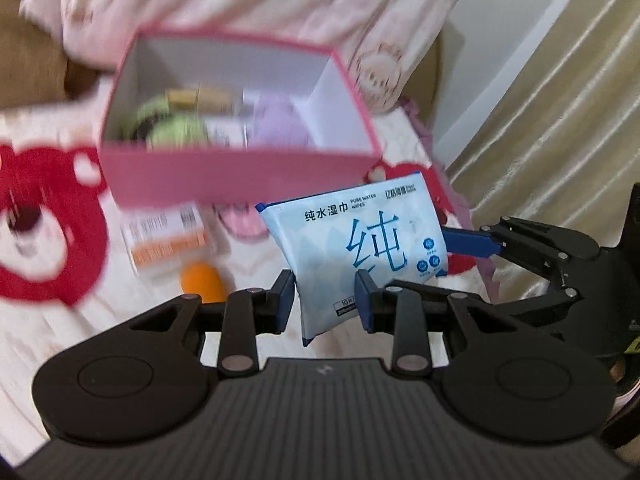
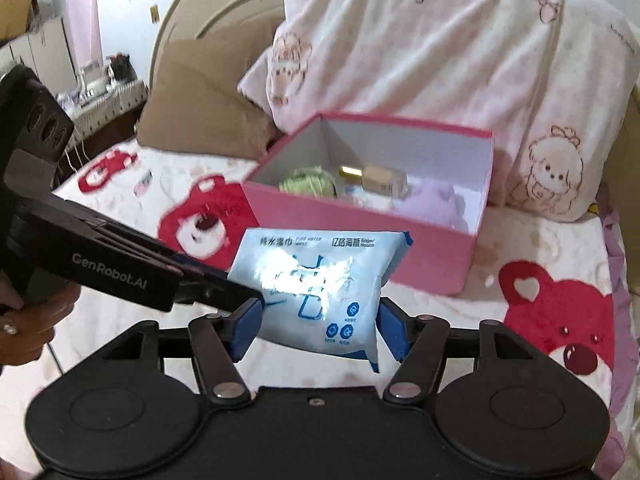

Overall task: Organize objects
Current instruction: 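Lift the wipes pack and carry it over the pink box, then lower the wipes pack into the pink box and open the right tool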

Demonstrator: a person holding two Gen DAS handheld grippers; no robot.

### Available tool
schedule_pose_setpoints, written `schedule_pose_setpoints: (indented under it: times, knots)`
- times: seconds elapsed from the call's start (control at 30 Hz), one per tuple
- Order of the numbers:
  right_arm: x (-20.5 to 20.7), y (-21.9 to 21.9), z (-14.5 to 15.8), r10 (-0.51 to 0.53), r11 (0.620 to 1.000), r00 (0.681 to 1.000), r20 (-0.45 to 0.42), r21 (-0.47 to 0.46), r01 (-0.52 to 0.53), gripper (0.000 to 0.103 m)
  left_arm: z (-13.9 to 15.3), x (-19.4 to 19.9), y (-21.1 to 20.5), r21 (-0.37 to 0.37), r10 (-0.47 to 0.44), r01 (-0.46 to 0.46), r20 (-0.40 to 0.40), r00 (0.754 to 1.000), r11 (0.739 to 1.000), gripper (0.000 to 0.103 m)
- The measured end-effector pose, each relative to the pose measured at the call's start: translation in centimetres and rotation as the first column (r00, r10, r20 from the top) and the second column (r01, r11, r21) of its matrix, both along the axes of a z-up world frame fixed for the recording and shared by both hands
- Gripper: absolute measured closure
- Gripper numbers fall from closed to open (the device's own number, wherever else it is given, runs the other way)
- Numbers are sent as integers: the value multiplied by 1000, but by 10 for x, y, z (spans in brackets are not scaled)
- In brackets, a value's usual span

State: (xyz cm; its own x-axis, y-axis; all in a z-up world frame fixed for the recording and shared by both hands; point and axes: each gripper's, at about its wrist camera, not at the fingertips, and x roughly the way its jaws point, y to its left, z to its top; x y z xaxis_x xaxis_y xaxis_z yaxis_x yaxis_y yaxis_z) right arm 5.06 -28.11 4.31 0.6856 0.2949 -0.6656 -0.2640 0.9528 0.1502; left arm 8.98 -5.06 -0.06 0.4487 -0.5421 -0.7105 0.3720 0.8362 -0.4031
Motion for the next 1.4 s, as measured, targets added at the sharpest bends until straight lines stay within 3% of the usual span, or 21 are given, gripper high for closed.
schedule_pose_setpoints:
  times: [0.27,0.43,0.73,0.93,1.13,1.23,1.33,1.4]
  knots:
    - [48,-3,39,-13,998,1000,-12,63,14,52,61,45,14,20,57,-60,122,991,998,73]
    - [96,-6,42,-41,996,999,-34,72,44,59,68,83,10,72,79,-96,202,976,993,73]
    - [176,-23,0,-127,992,987,-102,5,128,61,11,159,-4,46,127,-135,150,981,990,72]
    - [211,-27,-36,-134,991,973,-187,-26,131,61,-24,196,-17,105,132,-140,81,988,985,72]
    - [236,-29,-65,-138,990,961,-241,-42,132,61,-47,218,-25,170,128,-128,16,992,977,73]
    - [238,-35,-73,-141,990,954,-263,-37,137,61,-58,224,-23,136,147,-139,-54,988,981,72]
    - [241,-36,-84,-141,990,946,-290,-44,134,71,-74,224,-24,155,164,-151,-79,983,976,72]
    - [244,-33,-89,-146,989,945,-291,-46,139,73,-81,223,-26,188,175,-158,-77,982,969,72]
